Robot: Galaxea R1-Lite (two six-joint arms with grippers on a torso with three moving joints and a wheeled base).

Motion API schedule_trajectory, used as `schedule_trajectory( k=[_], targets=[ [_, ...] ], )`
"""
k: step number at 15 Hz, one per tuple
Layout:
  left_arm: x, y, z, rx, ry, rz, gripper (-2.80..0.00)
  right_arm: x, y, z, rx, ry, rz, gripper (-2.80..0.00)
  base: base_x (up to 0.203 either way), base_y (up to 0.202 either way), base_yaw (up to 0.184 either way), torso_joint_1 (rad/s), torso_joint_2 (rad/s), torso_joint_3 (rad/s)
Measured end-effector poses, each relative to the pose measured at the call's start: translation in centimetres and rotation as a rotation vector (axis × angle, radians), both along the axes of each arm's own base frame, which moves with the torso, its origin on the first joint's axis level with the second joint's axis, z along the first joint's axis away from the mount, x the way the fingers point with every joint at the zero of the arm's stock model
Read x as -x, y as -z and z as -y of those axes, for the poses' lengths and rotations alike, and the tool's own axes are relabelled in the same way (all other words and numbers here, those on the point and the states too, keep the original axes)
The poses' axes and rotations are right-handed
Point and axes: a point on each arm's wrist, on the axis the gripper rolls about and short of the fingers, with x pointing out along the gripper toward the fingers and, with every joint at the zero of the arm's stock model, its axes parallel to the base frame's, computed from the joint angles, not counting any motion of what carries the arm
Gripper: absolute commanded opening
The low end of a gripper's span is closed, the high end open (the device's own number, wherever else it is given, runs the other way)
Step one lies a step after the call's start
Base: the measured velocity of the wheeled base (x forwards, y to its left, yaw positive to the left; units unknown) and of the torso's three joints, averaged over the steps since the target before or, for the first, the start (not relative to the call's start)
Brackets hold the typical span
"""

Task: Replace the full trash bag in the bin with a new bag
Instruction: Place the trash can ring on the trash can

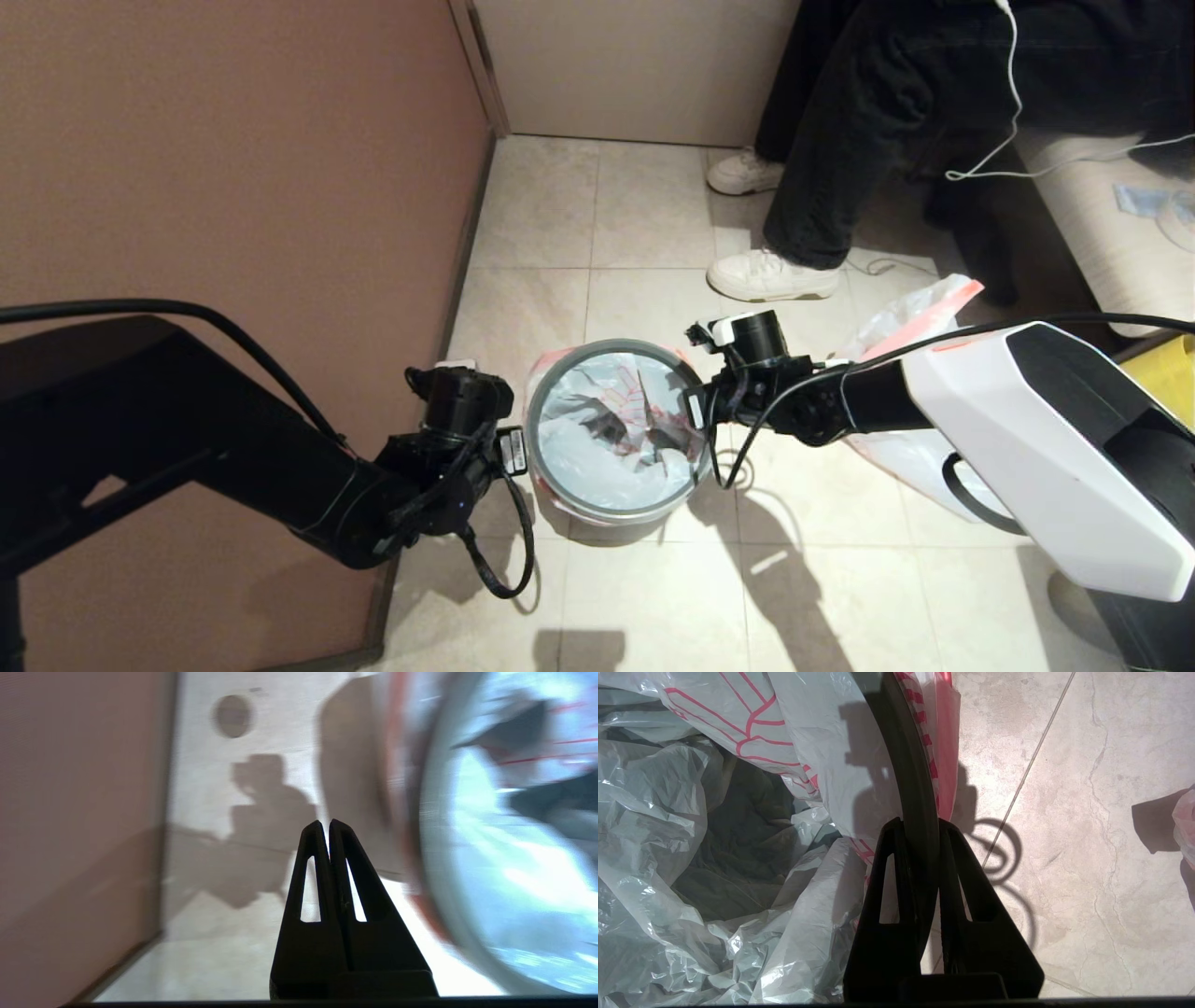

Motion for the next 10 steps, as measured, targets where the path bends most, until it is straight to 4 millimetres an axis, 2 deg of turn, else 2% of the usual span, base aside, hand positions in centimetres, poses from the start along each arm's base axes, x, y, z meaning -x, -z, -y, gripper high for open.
schedule_trajectory(
  k=[3, 10],
  targets=[
    [-0.6, -0.4, 0.6, 0.084, 0.049, 0.008, -2.80, 0.0, 0.2, 0.0, 0.001, 0.000, -0.005, -2.80, 0.000, 0.000, 0.000, 0.000, 0.00, 0.000],
    [-2.1, 0.7, 1.5, 0.158, 0.068, -0.003, -2.80, -0.1, 0.3, 0.1, 0.003, 0.002, -0.008, -2.80, 0.000, 0.000, 0.000, 0.000, 0.00, 0.000]
  ],
)
